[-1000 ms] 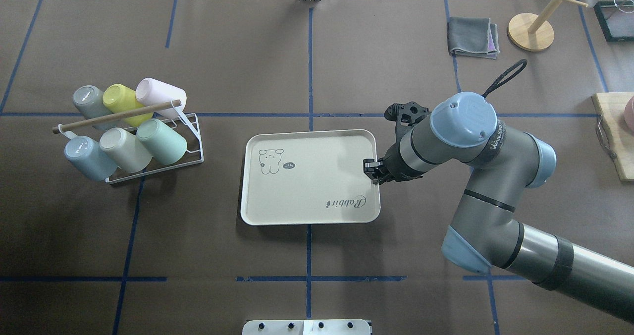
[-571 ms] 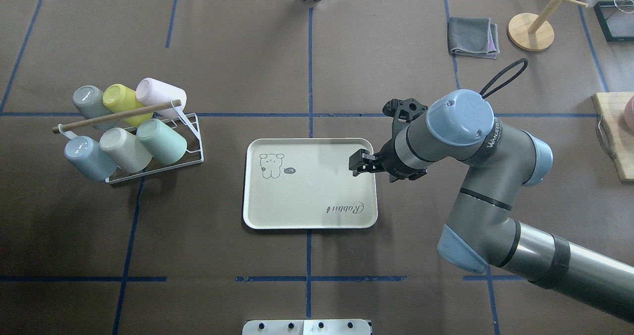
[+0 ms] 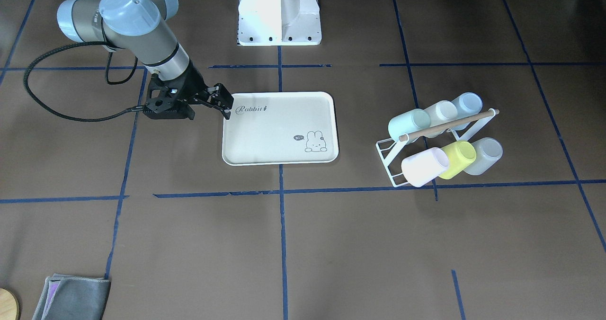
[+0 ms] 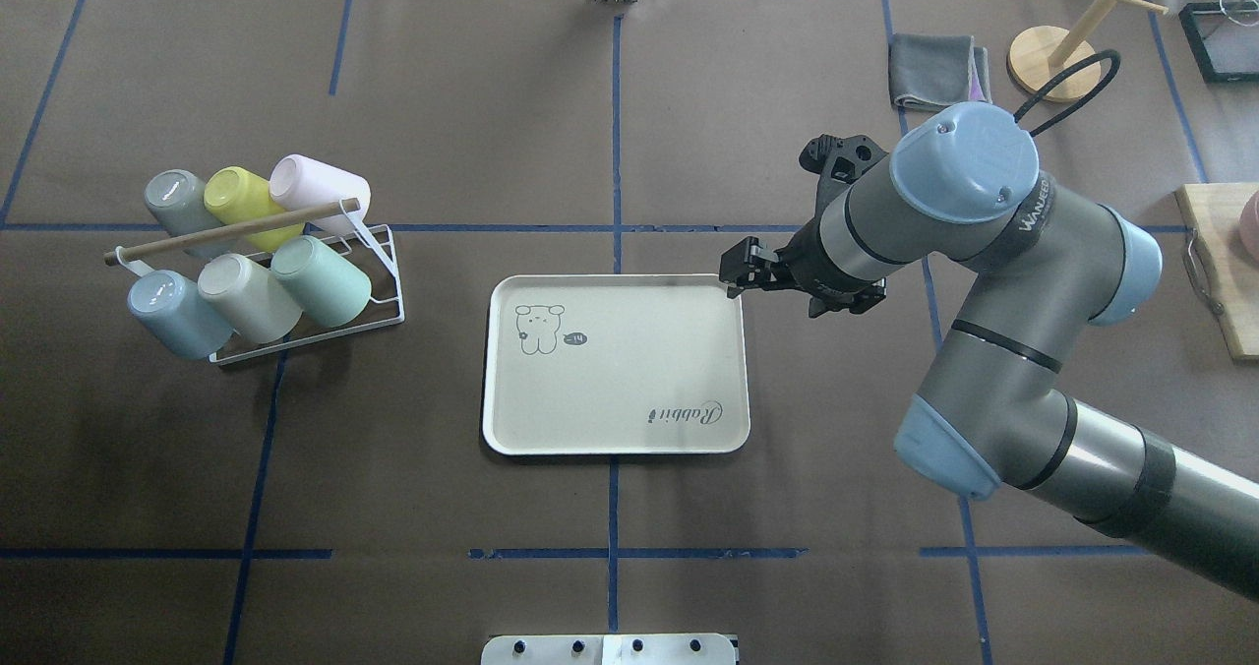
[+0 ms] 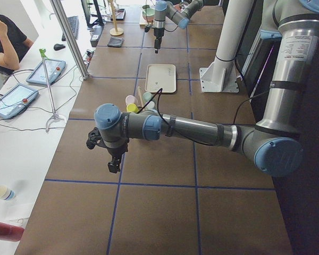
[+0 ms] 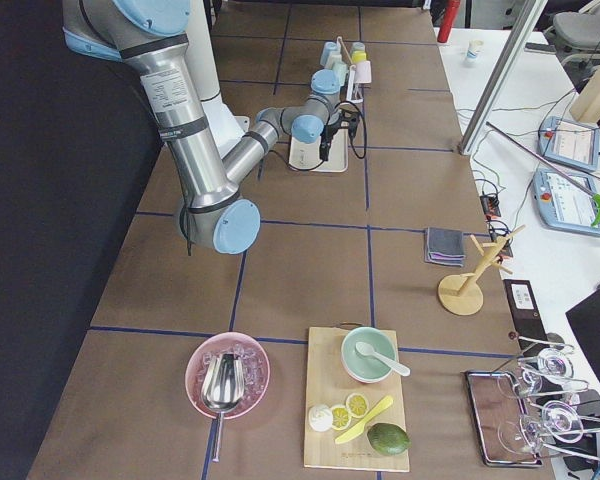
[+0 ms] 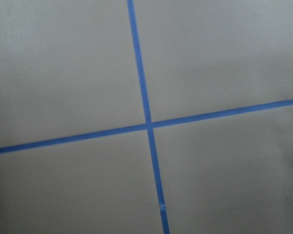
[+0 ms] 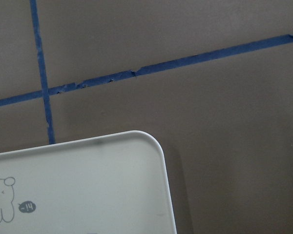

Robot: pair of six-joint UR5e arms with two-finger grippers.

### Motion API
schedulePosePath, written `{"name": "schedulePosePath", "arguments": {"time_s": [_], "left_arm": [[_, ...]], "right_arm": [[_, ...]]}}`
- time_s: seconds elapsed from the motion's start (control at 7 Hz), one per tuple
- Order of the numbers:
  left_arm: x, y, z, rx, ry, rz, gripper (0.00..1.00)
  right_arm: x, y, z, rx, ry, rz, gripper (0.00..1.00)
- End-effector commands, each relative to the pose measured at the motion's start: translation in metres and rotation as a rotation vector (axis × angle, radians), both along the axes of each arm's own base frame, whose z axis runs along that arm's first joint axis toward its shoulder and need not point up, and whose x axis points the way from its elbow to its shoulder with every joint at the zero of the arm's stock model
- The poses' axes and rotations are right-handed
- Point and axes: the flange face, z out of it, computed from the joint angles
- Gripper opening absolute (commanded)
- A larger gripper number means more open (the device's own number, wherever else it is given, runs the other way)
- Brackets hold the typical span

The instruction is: Pick up and place green cup on tray

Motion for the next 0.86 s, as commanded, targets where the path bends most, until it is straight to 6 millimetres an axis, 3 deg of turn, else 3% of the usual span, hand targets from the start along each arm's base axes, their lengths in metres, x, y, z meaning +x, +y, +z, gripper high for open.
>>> {"name": "schedulePosePath", "arguments": {"time_s": [0.0,0.14,0.29,0.57,0.71], "left_arm": [[0.004,0.009,-0.065,0.119,0.001,0.008,1.0],[0.016,0.016,-0.096,0.159,0.0,0.032,1.0],[0.048,0.023,-0.122,0.213,0.005,0.092,1.0],[0.086,0.041,-0.164,0.334,-0.077,0.161,1.0],[0.093,0.049,-0.176,0.378,-0.171,0.211,1.0]], "right_arm": [[0.02,-0.012,0.004,-0.014,0.017,0.03,1.0],[0.037,-0.025,0.008,-0.025,0.015,0.04,1.0],[0.056,-0.037,0.011,-0.025,0.03,0.028,1.0],[0.09,-0.058,0.023,-0.001,0.072,-0.011,1.0],[0.112,-0.07,0.033,0.019,0.094,-0.034,1.0]]}}
